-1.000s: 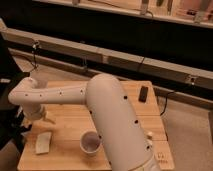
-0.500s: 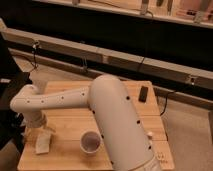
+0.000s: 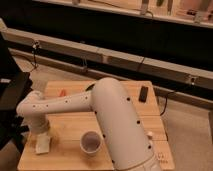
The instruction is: Place the white sponge in the ceramic bowl
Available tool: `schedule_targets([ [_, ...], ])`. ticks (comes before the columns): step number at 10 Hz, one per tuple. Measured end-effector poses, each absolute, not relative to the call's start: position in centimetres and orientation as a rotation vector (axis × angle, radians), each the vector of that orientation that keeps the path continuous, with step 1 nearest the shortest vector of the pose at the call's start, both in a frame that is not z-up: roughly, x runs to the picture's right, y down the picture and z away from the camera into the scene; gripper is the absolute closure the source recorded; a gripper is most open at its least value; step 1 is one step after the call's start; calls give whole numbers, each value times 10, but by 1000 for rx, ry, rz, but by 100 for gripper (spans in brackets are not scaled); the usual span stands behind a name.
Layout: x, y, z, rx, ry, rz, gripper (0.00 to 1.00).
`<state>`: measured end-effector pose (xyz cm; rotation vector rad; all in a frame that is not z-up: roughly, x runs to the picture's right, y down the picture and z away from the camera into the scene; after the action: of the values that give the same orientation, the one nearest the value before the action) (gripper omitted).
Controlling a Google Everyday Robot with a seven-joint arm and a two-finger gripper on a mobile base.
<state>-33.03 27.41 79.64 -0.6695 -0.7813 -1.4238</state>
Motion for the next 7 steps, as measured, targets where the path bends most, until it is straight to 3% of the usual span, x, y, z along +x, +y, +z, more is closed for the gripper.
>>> schedule_targets([
  [7, -332, 281, 796, -712, -777, -1412, 95],
])
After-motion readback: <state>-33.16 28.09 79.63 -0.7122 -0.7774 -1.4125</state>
